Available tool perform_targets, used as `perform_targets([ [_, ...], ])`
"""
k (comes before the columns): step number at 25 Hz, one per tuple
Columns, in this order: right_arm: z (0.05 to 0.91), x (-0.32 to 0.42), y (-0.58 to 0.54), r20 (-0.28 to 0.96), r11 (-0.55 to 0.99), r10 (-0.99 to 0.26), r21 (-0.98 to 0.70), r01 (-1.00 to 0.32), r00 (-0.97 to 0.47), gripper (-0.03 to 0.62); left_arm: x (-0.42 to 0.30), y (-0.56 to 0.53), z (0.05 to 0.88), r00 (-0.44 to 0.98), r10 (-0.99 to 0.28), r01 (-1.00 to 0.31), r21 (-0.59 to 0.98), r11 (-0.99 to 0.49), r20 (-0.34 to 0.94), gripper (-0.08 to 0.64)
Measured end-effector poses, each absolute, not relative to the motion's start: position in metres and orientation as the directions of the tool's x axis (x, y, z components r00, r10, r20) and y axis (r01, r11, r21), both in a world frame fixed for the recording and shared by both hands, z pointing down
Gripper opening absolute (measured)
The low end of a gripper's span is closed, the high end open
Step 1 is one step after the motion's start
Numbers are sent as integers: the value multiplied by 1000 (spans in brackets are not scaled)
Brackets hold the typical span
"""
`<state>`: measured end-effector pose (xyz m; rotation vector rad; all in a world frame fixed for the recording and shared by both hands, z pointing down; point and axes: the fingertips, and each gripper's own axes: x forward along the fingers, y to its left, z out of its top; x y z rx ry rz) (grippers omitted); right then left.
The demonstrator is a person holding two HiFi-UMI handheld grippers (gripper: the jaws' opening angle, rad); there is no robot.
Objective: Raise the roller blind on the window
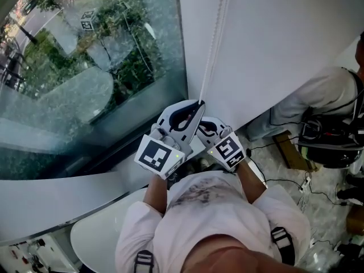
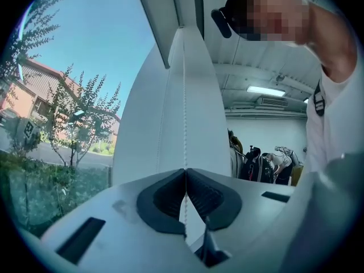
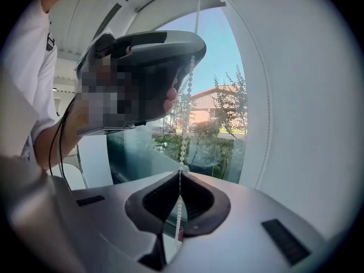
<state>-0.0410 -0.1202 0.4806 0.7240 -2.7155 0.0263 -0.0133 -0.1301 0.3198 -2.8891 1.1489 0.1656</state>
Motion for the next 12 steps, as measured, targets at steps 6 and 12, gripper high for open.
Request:
perform_targets([
  [6, 499, -42, -122, 356, 868, -476, 47, -494, -804, 64, -17, -129, 338, 721, -688, -688, 39, -725, -84, 9],
  [12, 520, -40, -118, 401, 869, -465, 35, -494, -789, 64, -17, -125, 361, 722, -690, -687, 70, -724, -57, 9],
])
